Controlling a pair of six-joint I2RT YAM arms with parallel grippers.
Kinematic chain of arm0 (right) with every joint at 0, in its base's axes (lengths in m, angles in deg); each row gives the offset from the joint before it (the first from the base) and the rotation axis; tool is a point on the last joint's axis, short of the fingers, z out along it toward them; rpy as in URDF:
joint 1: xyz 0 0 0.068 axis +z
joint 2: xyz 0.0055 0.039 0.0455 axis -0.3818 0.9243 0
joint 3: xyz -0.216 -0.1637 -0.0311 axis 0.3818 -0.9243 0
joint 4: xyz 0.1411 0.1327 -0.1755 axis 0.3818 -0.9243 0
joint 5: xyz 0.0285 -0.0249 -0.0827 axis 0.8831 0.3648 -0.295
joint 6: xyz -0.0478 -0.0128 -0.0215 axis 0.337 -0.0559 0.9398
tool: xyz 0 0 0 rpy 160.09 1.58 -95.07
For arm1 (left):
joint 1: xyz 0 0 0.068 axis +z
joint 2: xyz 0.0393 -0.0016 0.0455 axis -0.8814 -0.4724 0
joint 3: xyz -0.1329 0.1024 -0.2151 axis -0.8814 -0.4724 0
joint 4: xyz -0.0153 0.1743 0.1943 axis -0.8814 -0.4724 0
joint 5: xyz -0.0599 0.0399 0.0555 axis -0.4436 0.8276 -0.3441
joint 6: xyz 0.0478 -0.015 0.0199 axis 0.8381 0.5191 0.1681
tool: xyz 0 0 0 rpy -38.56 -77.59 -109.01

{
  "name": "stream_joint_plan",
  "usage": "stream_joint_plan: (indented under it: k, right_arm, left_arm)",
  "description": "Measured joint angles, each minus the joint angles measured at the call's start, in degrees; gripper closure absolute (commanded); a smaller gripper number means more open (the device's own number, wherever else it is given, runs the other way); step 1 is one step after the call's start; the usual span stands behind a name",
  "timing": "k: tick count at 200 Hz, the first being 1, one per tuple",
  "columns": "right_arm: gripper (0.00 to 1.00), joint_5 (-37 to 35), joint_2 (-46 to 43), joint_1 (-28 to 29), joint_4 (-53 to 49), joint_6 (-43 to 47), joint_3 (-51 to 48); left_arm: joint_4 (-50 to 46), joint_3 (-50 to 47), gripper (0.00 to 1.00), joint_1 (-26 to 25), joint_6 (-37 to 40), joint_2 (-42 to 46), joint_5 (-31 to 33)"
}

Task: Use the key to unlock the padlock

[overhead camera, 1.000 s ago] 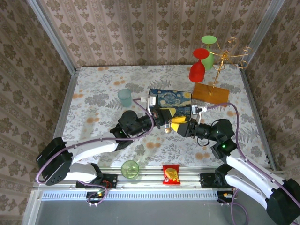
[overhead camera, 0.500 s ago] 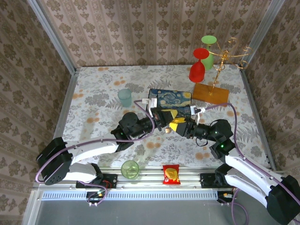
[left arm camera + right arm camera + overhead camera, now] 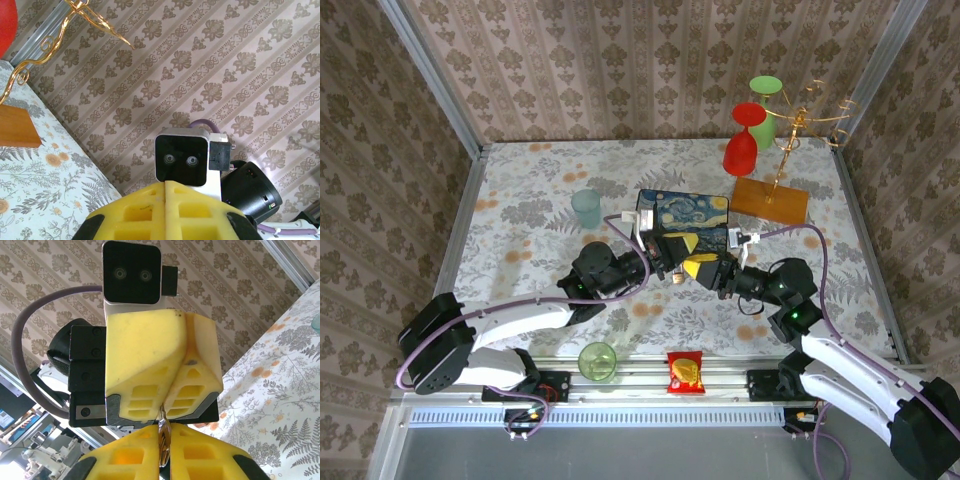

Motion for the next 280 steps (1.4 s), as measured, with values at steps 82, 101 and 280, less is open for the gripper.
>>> stream_joint_plan:
  k: [82,101,280]
  right_arm:
    - [1.0,-1.3,-2.8,0.1,-2.3,1.7,-0.8]
    - [1.0,-1.3,-4.1,0.2,-5.0,3.1,-0.8]
    - [1.0,-21.6,-4.7,-6.7,-50.1,13.7,1.0]
  left_arm:
    - [-0.8,-0.5,0.32,0.5,0.4,0.1,2.0]
    - [-3.8,-1.6,0.27,1.2,1.4,2.5,3.4]
    - [-31.3,-2.4,0.07,5.0,6.7,-8.6,11.3]
